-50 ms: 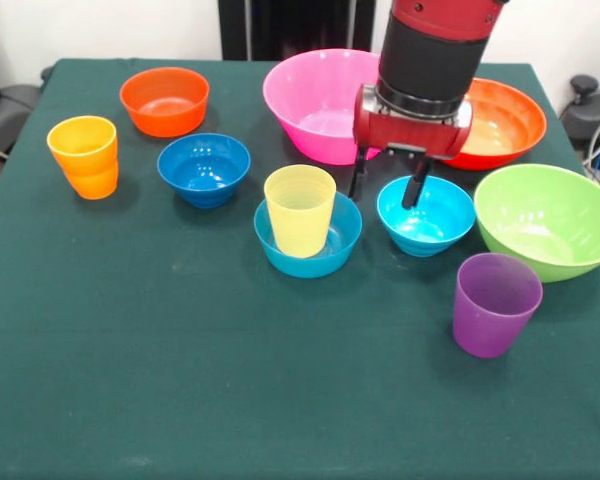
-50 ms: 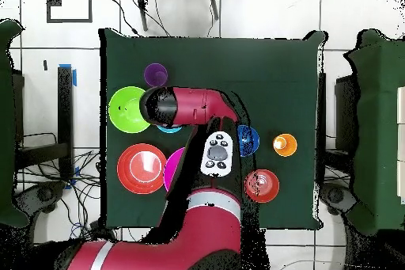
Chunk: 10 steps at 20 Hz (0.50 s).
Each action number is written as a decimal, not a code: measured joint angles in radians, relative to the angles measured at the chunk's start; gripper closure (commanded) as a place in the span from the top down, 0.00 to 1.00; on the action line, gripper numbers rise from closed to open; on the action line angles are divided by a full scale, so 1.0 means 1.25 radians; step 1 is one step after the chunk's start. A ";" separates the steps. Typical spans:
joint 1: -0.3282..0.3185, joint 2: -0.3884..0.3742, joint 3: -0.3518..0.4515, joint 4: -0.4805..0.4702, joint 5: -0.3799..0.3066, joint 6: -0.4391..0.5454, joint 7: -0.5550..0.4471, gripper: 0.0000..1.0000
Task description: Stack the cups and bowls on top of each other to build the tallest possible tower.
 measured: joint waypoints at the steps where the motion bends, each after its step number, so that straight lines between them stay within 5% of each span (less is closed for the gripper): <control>1: 0.000 -0.005 0.000 0.002 0.000 0.000 0.000 1.00; 10: -0.015 -0.087 -0.001 0.010 0.000 0.040 0.000 1.00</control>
